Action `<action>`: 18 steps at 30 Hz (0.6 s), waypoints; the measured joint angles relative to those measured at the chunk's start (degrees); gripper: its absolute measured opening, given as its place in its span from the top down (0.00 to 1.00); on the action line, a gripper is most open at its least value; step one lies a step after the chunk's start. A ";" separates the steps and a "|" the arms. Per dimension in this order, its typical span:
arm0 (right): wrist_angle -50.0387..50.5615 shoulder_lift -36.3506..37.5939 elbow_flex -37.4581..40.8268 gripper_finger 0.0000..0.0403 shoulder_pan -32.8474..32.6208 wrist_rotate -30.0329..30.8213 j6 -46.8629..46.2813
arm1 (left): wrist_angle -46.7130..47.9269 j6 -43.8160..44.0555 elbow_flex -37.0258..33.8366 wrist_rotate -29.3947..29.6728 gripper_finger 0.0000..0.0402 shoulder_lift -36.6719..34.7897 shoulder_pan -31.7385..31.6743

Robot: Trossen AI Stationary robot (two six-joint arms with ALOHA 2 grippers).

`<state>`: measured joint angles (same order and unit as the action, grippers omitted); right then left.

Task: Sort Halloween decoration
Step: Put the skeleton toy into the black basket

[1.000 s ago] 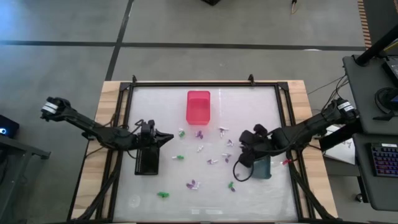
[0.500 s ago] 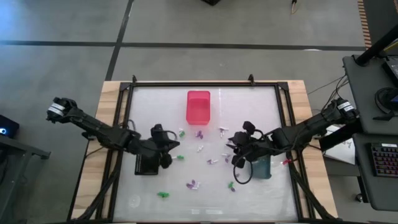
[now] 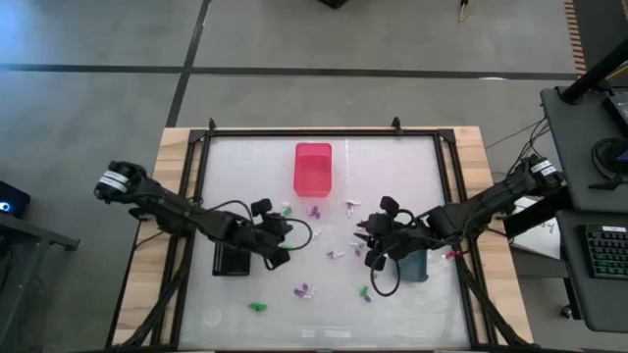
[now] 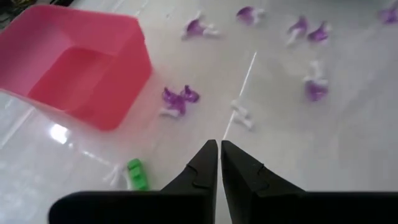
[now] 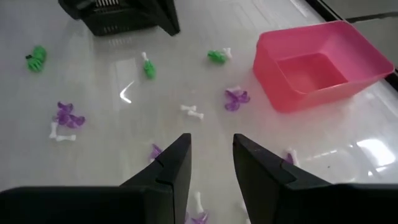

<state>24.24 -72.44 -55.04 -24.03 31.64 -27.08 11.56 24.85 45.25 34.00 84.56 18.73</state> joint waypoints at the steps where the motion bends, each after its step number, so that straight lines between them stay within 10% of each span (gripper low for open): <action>1: -0.86 0.00 0.40 0.72 0.00 0.00 0.09 | -0.08 -0.17 -0.23 0.02 0.97 0.49 -0.65; 18: -2.92 0.00 1.90 0.72 0.00 -0.01 0.12 | -10.73 -7.90 -8.40 2.11 0.76 3.20 -8.04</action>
<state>21.32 -72.44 -53.15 -24.03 31.63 -26.96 0.83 16.95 36.85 36.10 87.75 10.69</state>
